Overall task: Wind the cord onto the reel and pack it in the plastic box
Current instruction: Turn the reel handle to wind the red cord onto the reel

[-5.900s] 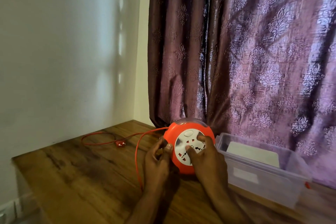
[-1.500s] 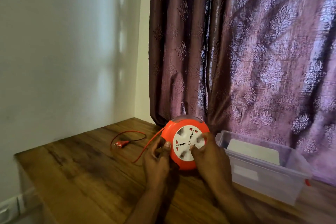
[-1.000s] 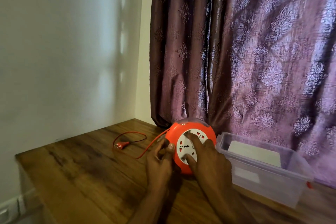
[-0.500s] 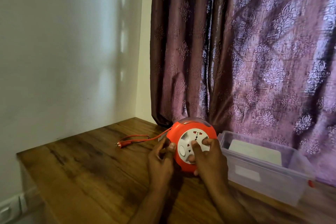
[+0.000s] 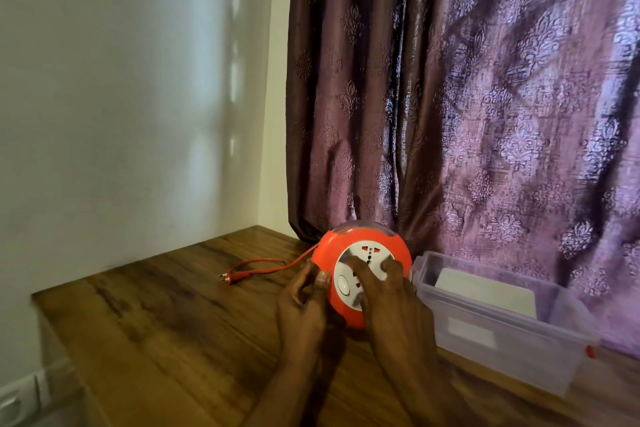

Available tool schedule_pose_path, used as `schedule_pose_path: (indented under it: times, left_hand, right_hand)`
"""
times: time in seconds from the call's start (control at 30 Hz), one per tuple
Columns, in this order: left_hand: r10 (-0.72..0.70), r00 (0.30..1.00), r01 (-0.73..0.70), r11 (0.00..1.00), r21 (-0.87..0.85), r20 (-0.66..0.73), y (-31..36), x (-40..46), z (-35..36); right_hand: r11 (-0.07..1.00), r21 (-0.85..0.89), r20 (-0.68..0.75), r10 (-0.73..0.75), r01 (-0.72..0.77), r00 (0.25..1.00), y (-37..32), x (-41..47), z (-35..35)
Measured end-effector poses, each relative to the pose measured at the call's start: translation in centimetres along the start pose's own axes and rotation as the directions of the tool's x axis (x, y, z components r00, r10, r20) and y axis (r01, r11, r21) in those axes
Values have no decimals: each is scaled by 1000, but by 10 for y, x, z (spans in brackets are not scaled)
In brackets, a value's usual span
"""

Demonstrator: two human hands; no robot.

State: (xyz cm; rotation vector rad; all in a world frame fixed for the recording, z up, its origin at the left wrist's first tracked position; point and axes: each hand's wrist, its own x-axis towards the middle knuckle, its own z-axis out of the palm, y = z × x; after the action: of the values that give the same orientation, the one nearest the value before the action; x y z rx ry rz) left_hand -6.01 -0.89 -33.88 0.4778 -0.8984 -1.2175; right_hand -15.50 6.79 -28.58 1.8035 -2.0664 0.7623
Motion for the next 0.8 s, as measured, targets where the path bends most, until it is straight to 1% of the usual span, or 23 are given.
schedule_pose_path:
  times: [0.07, 0.13, 0.23, 0.27, 0.3, 0.33, 0.4, 0.43, 0.5, 0.57, 0.63, 0.7, 0.8]
  left_hand:
    - [-12, 1000, 12, 999, -30, 9, 0, 0, 0]
    - [-16, 999, 17, 999, -40, 33, 0, -1, 0]
    - [10, 999, -11, 999, 36, 31, 2, -2, 2]
    - [21, 999, -23, 998, 51, 31, 1, -2, 2]
    - [31, 999, -33, 998, 60, 32, 1, -2, 1]
    - [41, 999, -43, 997, 69, 35, 0, -1, 1]
    - [51, 998, -53, 995, 90, 23, 0, 0, 0]
    - [50, 999, -51, 994, 94, 13, -1, 0, 0]
    - [47, 999, -45, 995, 85, -16, 0, 1, -1]
    - [46, 998, -42, 994, 98, -39, -2, 3, -3]
    - [42, 997, -34, 992, 119, -65, -2, 5, -6]
    - [37, 996, -24, 988, 149, -81, -2, 5, -7]
    - [-1, 998, 8, 992, 126, -56, 1, 3, -5]
  right_hand:
    - [998, 41, -29, 41, -40, 999, 1, -1, -1]
    - [976, 165, -67, 152, -139, 986, 1, 1, -2]
    - [864, 425, -50, 321, -271, 946, 4, 6, -5]
    - [824, 487, -33, 348, -289, 937, 5, 8, -6]
    - [809, 504, -13, 357, -302, 934, 5, 8, -7]
    - [833, 465, -2, 339, -299, 941, 4, 7, -7]
    - [933, 268, -8, 252, -240, 968, 1, 5, -5]
    - [966, 173, -27, 201, -193, 979, -2, 4, -5]
    - [996, 32, -50, 83, -81, 995, -6, 1, -2]
    - [998, -60, -11, -21, 20, 1000, -6, -1, 1]
    - [995, -81, 31, -60, 62, 998, -2, -1, 4]
    - [994, -75, 32, -80, 82, 996, 0, -1, 4]
    - [991, -52, 45, -118, 120, 992, 1, 1, 3]
